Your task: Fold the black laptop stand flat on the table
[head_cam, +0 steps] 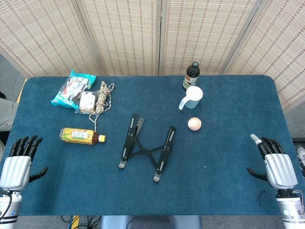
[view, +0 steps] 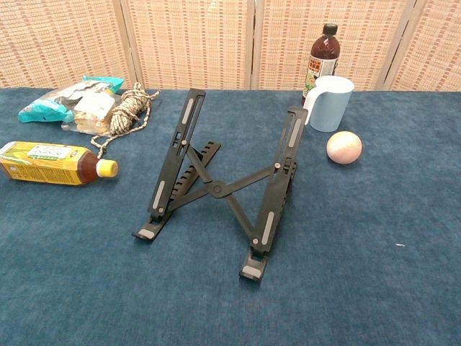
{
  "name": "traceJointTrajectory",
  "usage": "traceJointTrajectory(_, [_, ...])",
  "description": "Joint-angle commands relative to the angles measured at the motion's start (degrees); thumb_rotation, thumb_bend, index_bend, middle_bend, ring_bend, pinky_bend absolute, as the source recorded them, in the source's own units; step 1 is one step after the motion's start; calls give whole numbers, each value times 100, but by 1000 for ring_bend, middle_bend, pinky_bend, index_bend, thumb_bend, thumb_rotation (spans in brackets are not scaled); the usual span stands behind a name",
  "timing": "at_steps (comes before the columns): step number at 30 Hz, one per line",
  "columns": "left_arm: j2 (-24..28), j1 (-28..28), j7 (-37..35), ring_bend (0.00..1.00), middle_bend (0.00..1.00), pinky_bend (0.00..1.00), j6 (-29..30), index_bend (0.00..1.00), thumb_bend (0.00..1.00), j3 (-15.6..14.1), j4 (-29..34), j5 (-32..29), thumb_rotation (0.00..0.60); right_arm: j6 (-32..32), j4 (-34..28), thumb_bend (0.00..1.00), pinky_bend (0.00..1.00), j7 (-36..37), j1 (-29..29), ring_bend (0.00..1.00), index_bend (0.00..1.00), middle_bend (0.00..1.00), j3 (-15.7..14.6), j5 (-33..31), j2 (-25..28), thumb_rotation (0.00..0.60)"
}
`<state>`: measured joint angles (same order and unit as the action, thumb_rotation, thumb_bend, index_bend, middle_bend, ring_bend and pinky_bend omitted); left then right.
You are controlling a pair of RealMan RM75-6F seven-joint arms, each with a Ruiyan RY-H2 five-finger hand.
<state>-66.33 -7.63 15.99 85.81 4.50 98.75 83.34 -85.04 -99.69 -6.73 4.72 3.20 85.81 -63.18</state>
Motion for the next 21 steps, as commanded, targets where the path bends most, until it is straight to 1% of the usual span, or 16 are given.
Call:
traceJointTrajectory(1, [6, -6, 25, 56, 76, 40, -21, 109, 135, -7, 21, -6, 600, 31, 18, 0, 169, 26, 18, 152, 138, 241, 4, 6, -4, 600])
traceJointTrajectory(9, [25, -11, 84, 56, 76, 40, 3, 110, 135, -4, 71, 29, 600, 245, -21, 0, 169, 350, 150, 152, 133, 241, 5, 95, 58, 600])
traceJointTrajectory(15, [37, -29, 106, 56, 76, 40, -14, 115, 135, -12, 103, 67, 600, 678, -220, 1, 169, 1005, 420, 152, 93, 227, 39, 148, 239, 600])
traceJointTrajectory(17, [40, -30, 104, 56, 76, 40, -15, 116, 135, -19, 117, 80, 600, 892, -279, 21, 169, 1285, 558, 148, 75, 215, 51, 176, 304, 600])
traceJointTrajectory(21, [43, -24, 113, 56, 76, 39, -18, 116, 135, -41, 134, 101, 600, 1289, -335, 128, 169, 1907, 869, 120, 21, 179, 122, 237, 346, 600])
